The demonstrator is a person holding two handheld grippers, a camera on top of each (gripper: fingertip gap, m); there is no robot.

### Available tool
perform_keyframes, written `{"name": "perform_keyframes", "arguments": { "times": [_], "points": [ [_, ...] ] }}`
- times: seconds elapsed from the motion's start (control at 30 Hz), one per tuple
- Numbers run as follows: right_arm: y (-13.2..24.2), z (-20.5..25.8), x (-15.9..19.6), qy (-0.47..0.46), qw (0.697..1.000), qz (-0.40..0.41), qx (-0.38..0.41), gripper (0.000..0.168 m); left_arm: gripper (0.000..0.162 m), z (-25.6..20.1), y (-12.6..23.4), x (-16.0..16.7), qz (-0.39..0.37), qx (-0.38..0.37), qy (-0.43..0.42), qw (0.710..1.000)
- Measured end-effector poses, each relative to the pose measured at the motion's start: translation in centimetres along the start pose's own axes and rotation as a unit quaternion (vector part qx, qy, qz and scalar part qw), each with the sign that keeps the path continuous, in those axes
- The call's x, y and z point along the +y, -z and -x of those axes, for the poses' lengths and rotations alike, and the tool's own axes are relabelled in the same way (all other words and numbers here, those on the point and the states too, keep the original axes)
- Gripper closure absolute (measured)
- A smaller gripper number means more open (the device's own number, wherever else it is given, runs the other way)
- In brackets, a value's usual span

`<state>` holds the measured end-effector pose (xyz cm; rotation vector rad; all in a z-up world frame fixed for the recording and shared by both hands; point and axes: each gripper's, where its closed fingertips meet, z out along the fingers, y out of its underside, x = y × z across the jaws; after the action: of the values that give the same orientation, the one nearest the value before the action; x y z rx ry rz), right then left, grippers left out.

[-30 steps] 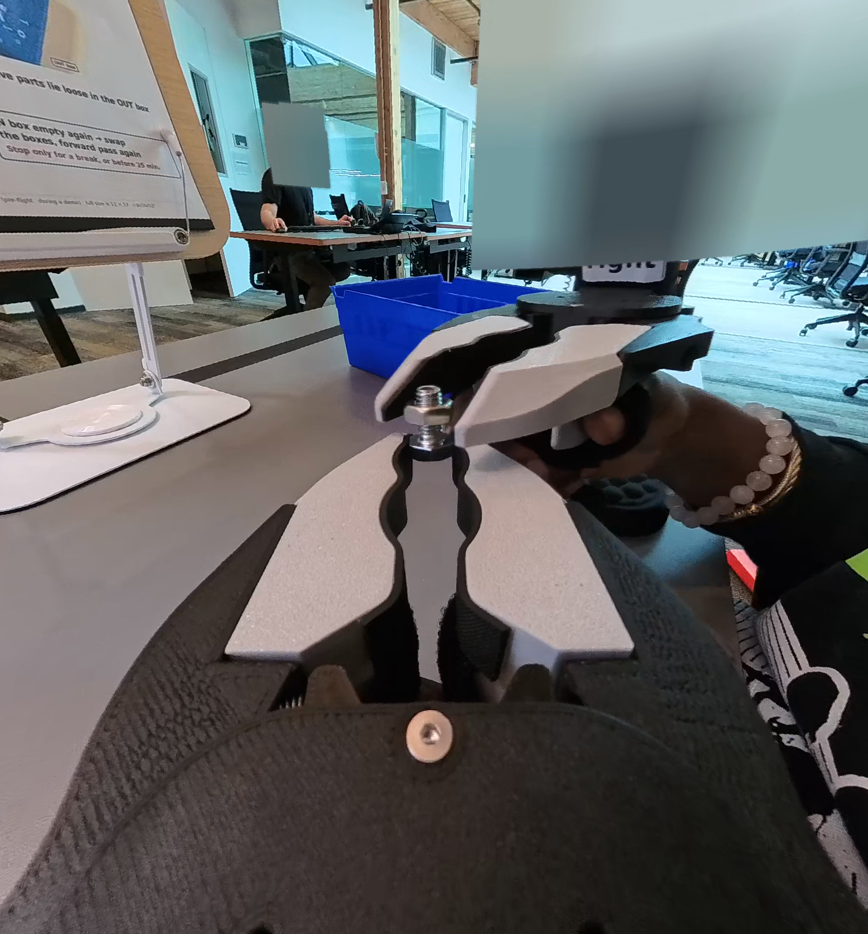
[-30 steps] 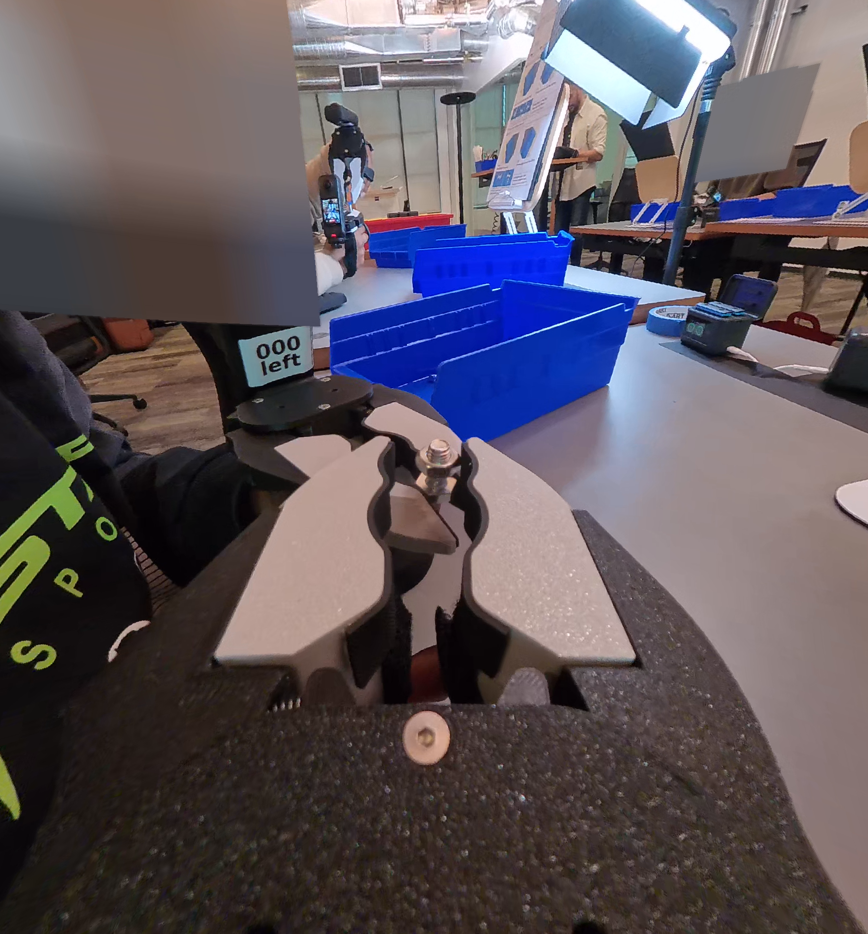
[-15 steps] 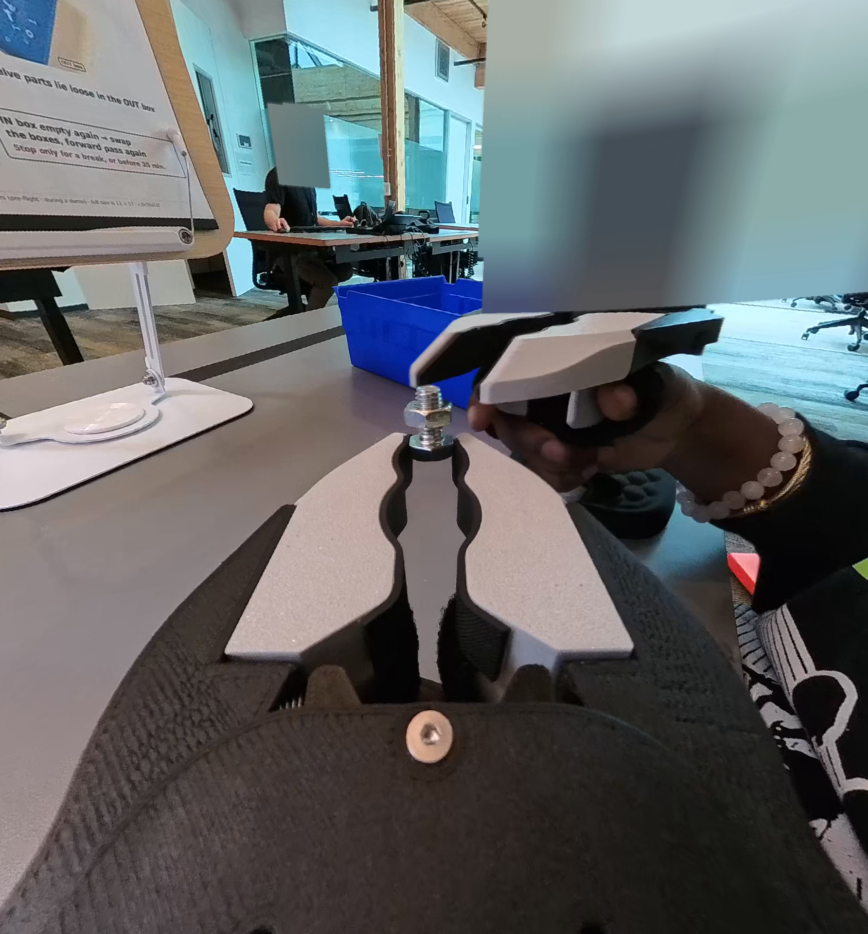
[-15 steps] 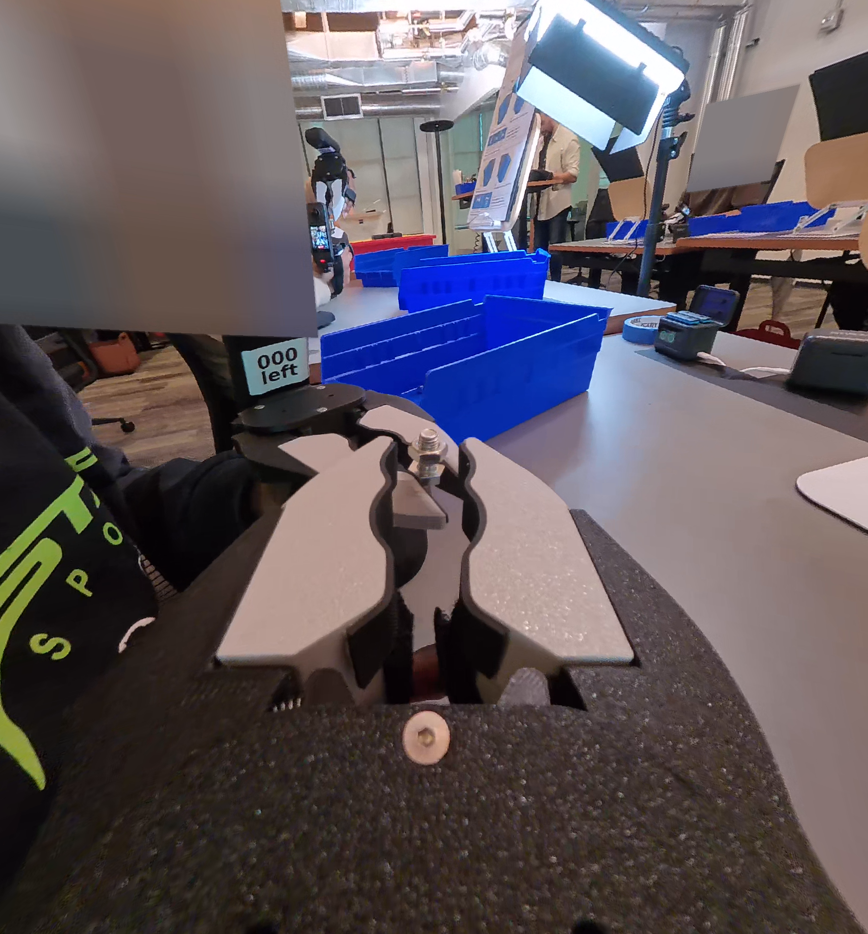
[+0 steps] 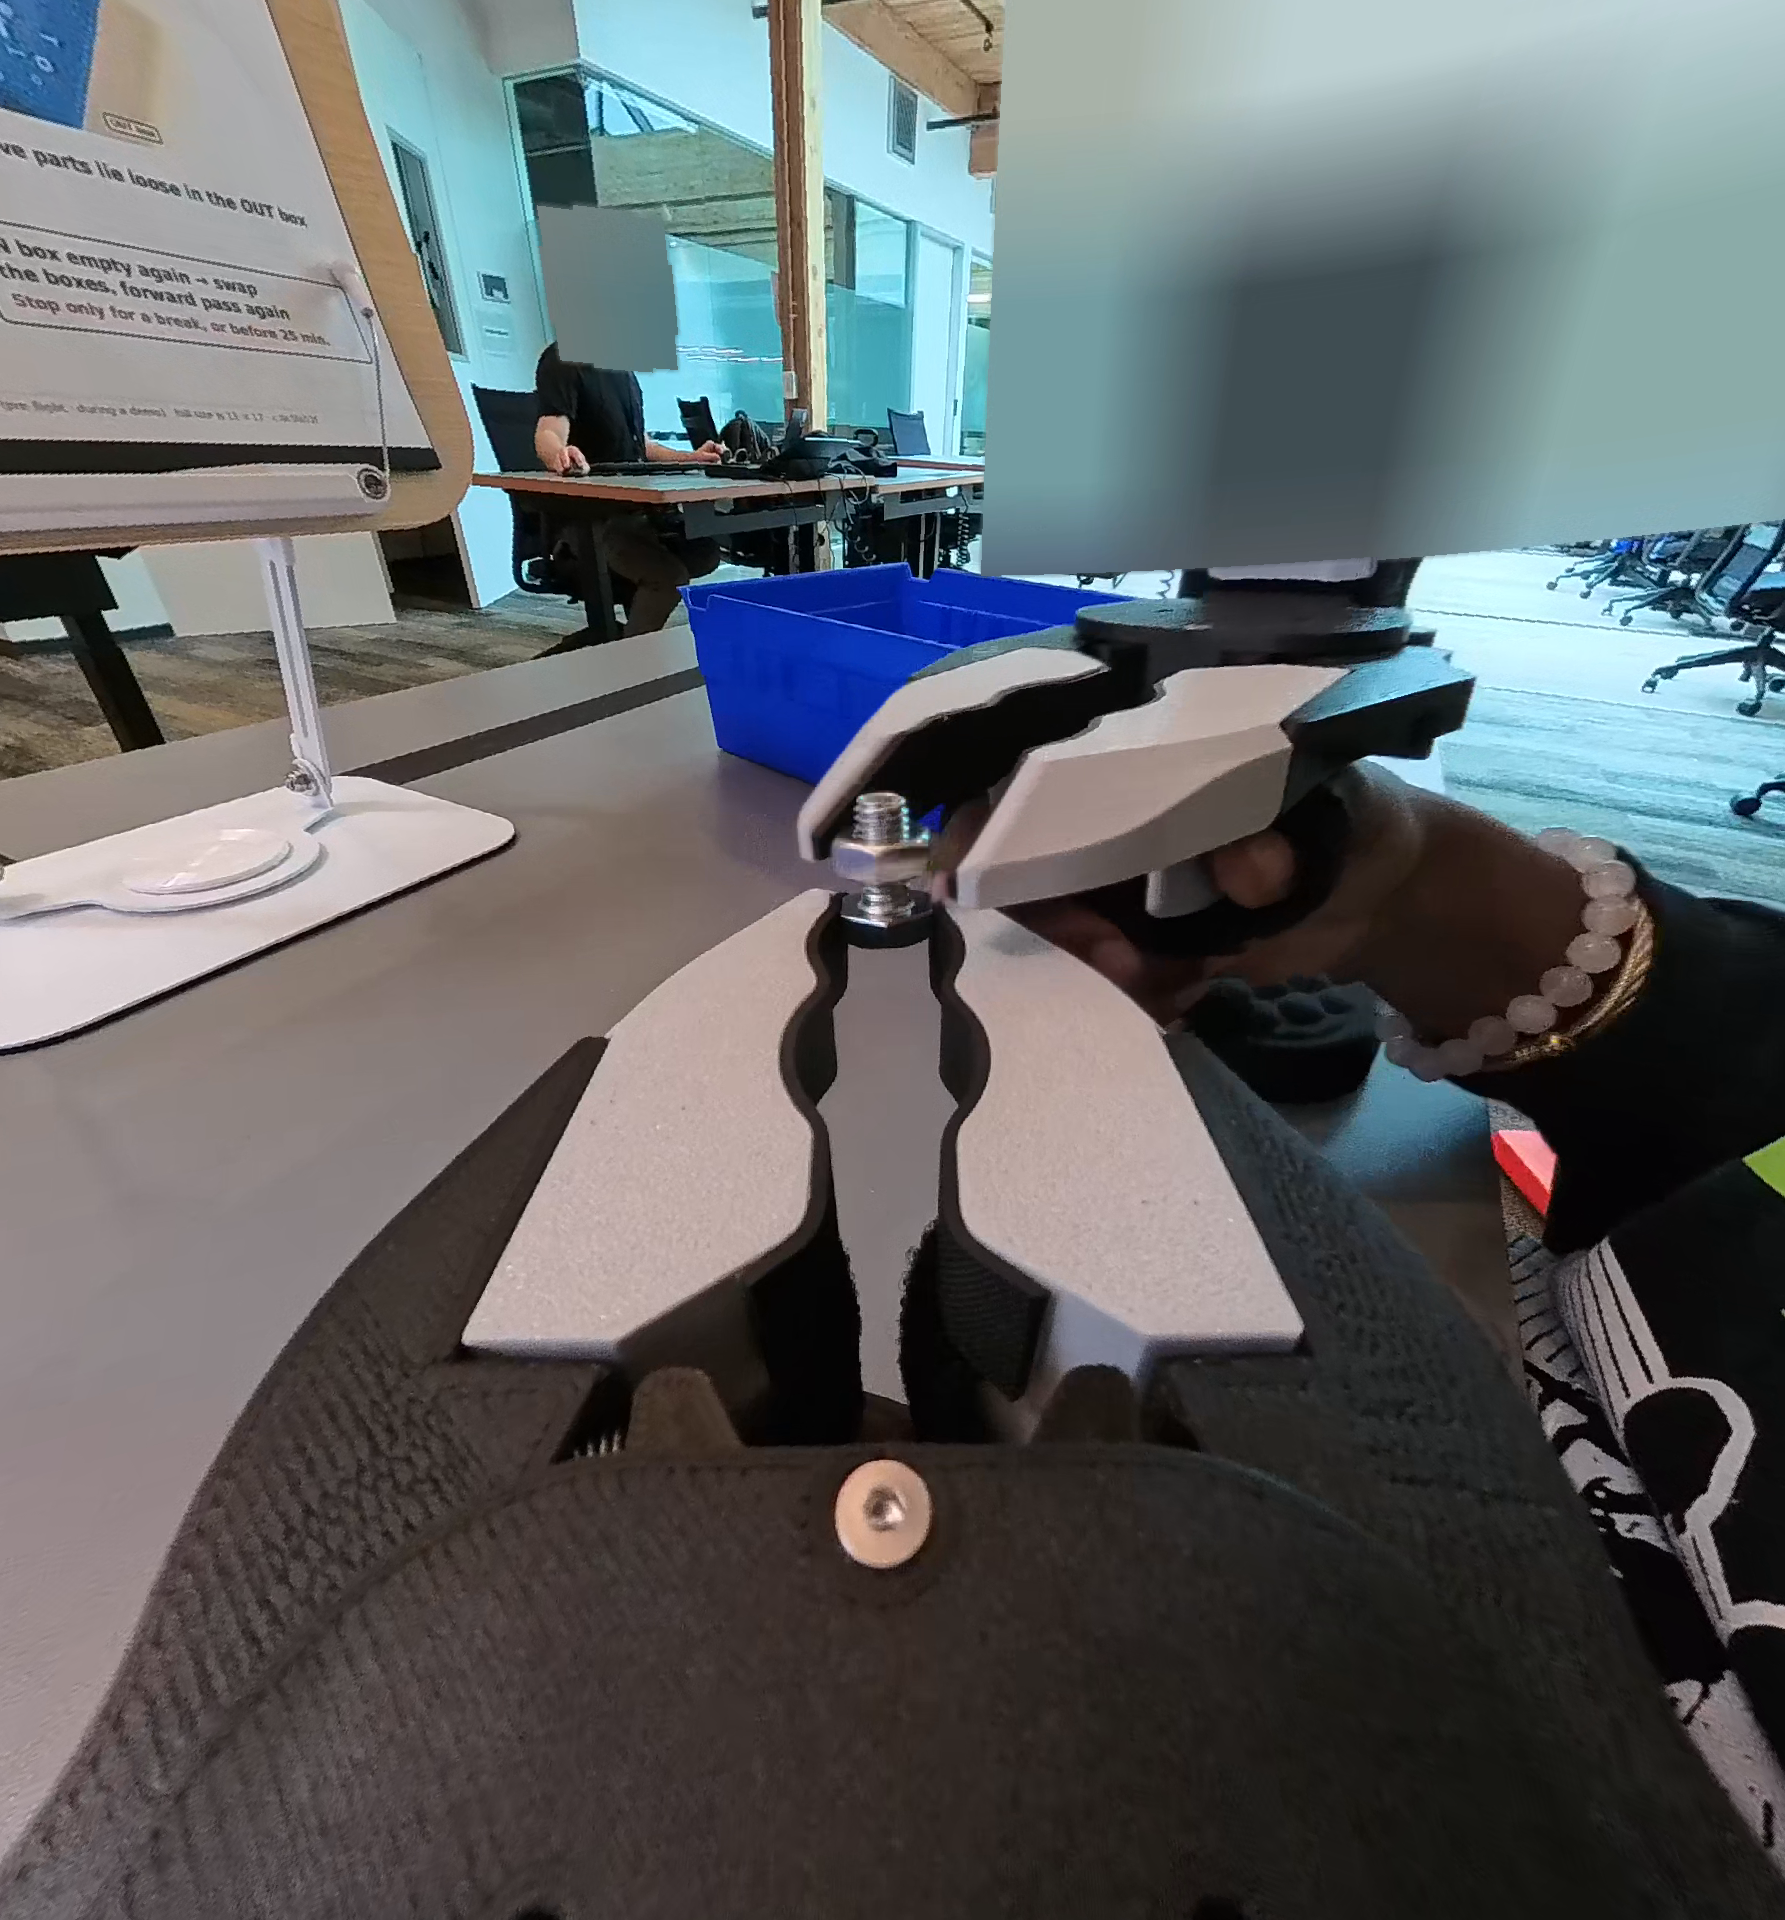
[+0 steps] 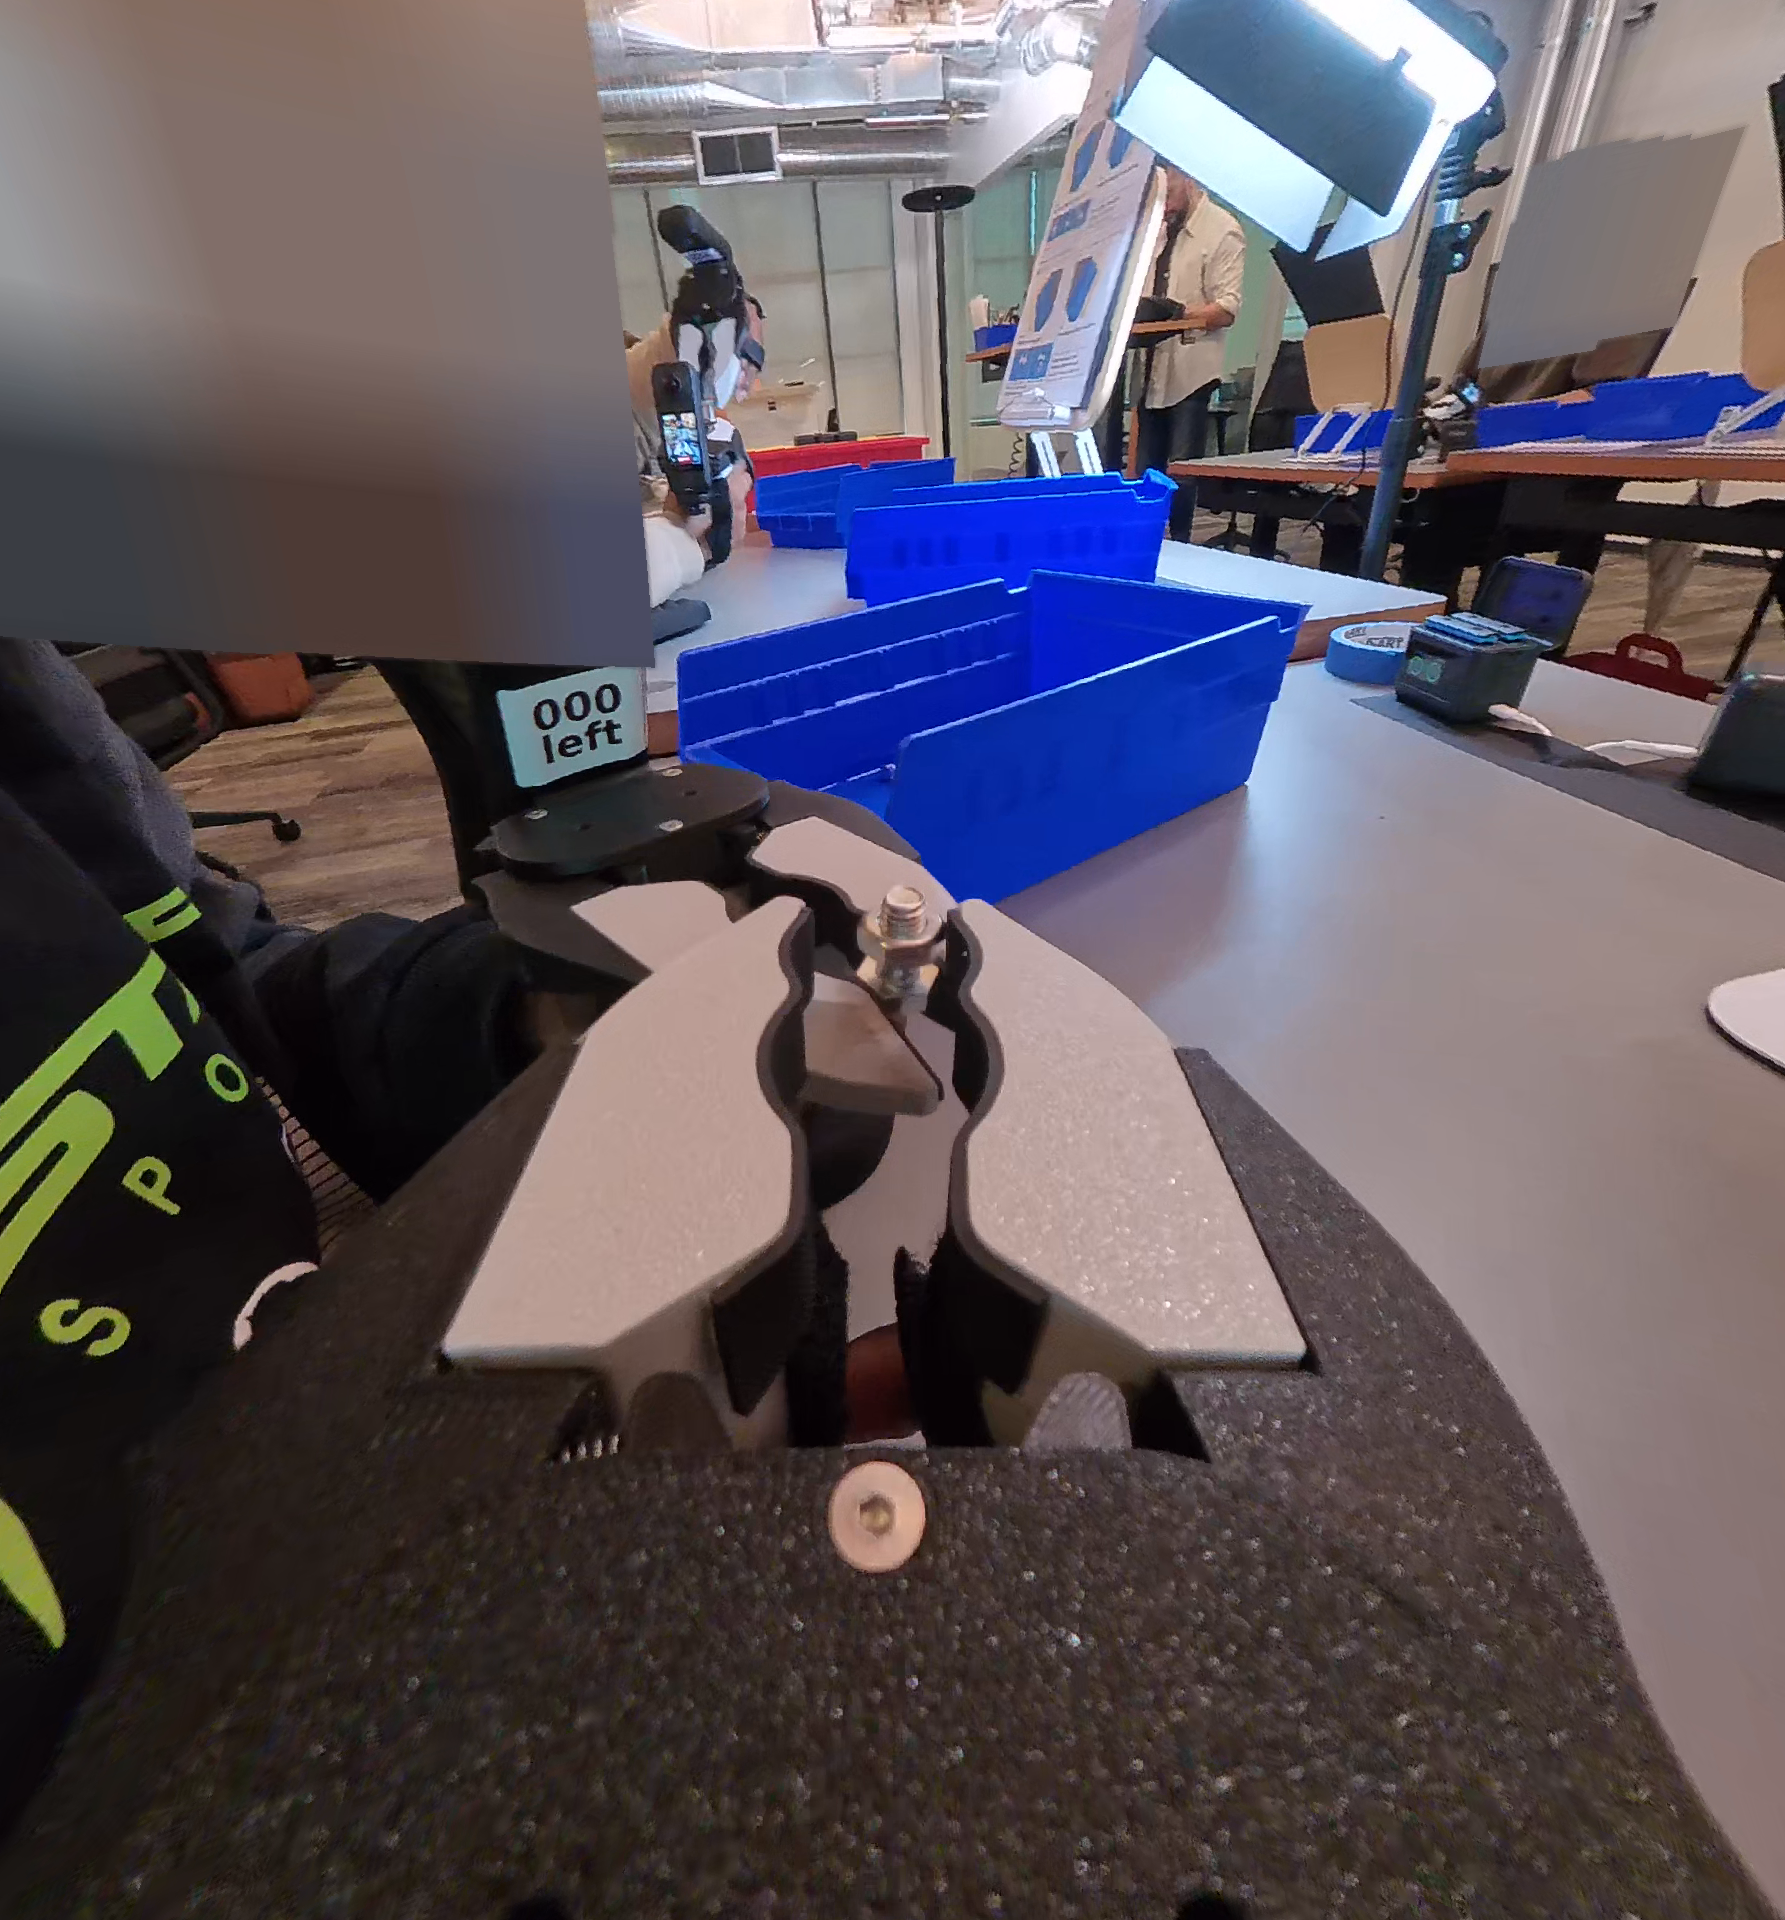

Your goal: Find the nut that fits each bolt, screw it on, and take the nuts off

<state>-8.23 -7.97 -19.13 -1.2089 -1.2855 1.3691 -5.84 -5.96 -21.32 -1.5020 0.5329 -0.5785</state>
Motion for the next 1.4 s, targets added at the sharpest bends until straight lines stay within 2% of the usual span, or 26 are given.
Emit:
{"name": "perform_keyframes", "arguments": {
  "times": [0.2, 0.3, 0.67, 0.97, 1.0, 1.03, 1.1, 1.2, 1.4],
  "points": [
    [1.8, 1.4, -0.3, 0.005, 1.000, 0.010, -0.014, 0.156, 0.147, 0.1, 0.0, 0.0, 0.000, -0.002, 0.003, 1.000],
    [2.1, 0.8, -0.8, 0.028, 0.999, 0.024, 0.012, 0.156, 0.147, 0.0, 0.0, 0.0, 0.002, -0.003, -0.002, 1.000],
    [0.5, -0.4, -0.4, 0.044, 0.994, 0.098, 0.023, 0.157, 0.147, -0.1, -0.1, 0.1, 0.006, -0.002, -0.010, 1.000],
    [0.4, -0.2, -0.5, 0.048, 0.994, 0.100, 0.017, 0.161, 0.147, -0.3, 0.0, 0.0, 0.001, -0.001, -0.015, 1.000],
    [0.5, -0.3, -0.6, 0.048, 0.994, 0.099, 0.018, 0.161, 0.146, -0.3, 0.0, -0.1, -0.001, -0.002, -0.018, 1.000],
    [0.6, -0.5, -0.7, 0.049, 0.994, 0.097, 0.024, 0.161, 0.138, -0.3, 0.0, -0.1, -0.003, -0.003, -0.019, 1.000],
    [1.4, -1.2, -1.2, 0.055, 0.993, 0.094, 0.041, 0.161, 0.126, -0.3, 0.0, -0.1, -0.002, -0.002, -0.016, 1.000],
    [4.0, -3.6, -2.7, 0.064, 0.990, 0.089, 0.092, 0.161, 0.121, -0.2, 0.0, -0.1, -0.002, -0.001, -0.012, 1.000],
    [13.5, -11.1, -5.8, 0.092, 0.953, 0.095, 0.272, 0.161, 0.114, -0.3, -0.1, 0.0, 0.001, 0.000, -0.014, 1.000]
  ]
}}
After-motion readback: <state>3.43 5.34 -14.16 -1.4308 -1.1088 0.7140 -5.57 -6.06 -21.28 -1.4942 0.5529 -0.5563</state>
